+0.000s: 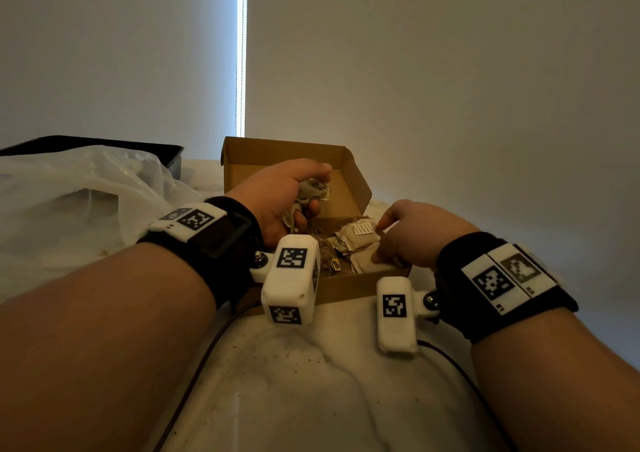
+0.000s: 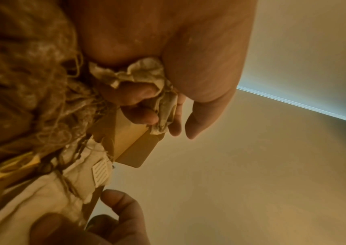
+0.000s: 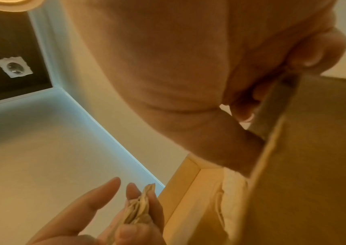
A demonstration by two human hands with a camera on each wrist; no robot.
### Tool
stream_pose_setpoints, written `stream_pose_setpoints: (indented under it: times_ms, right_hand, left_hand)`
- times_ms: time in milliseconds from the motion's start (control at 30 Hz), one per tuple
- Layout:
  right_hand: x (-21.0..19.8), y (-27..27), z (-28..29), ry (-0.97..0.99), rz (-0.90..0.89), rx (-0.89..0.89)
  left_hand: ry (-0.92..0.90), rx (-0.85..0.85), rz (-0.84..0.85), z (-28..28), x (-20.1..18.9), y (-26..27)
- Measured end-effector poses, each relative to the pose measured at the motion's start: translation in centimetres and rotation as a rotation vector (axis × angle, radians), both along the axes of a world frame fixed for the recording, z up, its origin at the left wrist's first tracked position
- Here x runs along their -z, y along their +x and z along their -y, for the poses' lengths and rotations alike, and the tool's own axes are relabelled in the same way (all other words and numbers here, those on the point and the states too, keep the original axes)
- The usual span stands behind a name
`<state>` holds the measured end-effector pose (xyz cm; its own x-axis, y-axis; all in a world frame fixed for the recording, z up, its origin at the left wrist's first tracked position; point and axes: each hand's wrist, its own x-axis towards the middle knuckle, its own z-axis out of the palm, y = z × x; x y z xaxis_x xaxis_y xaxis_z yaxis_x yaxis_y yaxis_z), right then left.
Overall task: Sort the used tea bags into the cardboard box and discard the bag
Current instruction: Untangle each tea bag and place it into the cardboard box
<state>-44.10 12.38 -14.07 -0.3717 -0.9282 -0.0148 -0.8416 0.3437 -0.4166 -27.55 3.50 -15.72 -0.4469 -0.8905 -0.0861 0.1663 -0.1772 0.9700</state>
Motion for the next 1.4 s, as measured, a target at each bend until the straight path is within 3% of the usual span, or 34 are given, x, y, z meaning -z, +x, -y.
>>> stream_pose_setpoints:
  times_ms: [167, 333, 433, 700, 1167, 1400]
  right_hand:
    - [0.7, -0.5, 0.6, -0.027, 0.063, 0.030]
    - [0.9, -0.4, 0.7, -0.449, 0.318, -0.063]
    - [1.3, 1.0, 0.9, -0.565, 0.536, -0.155]
    - [2.2, 1.4, 1.5, -0.577, 0.627, -0.121]
    - [2.5, 2.0, 1.7, -0.571, 0.594, -0.157]
    - [2.4, 1.5, 1.8, -0.684, 0.780, -0.100]
  left_hand:
    - [0.010, 0.033, 0.005, -0.3, -0.3, 0.0]
    - [0.006, 0.044, 0.011, -0.7, -0.5, -0.2]
    - [-0.005, 0.069, -0.006, -1.0, -0.5, -0.4]
    - [-0.019, 0.139, -0.014, -1.0, -0.6, -0.3]
    - [0.002, 0.230, 0.037, -1.2, -0.7, -0.3]
    - [0.032, 0.204, 0.087, -1.1, -0.7, -0.3]
